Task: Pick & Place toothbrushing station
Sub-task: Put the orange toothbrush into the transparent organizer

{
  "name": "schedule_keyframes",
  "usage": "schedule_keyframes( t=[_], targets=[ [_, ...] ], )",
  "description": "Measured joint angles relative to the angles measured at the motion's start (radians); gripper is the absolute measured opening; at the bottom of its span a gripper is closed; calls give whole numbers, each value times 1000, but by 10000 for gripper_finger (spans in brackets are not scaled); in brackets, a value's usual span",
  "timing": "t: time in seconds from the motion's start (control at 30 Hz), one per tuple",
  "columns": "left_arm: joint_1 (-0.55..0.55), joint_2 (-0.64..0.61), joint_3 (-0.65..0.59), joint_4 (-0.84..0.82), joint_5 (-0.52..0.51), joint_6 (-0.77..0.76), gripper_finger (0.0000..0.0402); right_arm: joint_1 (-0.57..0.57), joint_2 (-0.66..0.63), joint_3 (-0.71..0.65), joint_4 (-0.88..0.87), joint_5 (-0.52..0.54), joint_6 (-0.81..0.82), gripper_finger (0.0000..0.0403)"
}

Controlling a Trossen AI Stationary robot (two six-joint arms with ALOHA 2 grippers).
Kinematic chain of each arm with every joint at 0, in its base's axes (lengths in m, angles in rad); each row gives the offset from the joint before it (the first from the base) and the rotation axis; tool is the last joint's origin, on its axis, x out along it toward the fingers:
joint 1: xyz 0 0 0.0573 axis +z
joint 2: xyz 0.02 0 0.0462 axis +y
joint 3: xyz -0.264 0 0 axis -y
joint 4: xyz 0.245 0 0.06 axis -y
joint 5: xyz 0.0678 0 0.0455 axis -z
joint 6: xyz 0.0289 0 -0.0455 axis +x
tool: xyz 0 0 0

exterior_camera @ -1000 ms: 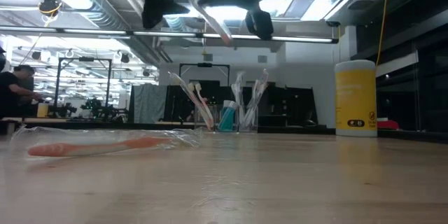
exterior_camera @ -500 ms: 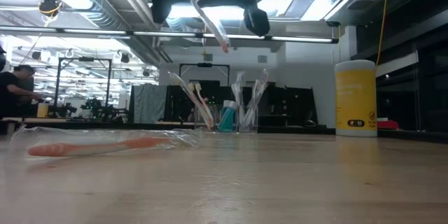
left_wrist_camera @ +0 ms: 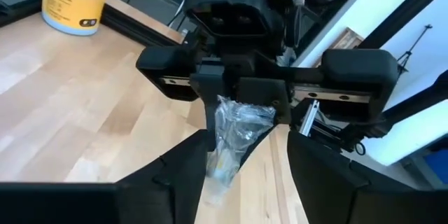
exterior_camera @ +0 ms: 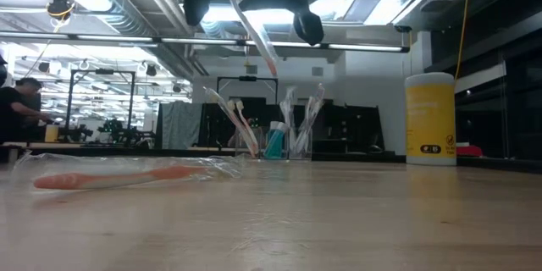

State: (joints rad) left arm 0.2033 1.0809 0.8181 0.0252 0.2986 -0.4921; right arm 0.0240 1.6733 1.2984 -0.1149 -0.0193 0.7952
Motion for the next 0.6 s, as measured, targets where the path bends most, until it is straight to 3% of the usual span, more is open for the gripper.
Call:
schedule_keyframes(
  t=[0.23,0.33,0.43,0.6],
  targets=[
    [9,0,0,1,-44,24,169,0,0,0,9,0,0,0],
    [16,0,0,1,-44,26,117,-1,0,0,9,0,0,0],
    [16,0,0,1,-44,33,32,-3,0,0,10,-7,0,0],
    [16,0,0,2,-60,35,3,-5,1,0,36,-8,-19,0]
  ],
)
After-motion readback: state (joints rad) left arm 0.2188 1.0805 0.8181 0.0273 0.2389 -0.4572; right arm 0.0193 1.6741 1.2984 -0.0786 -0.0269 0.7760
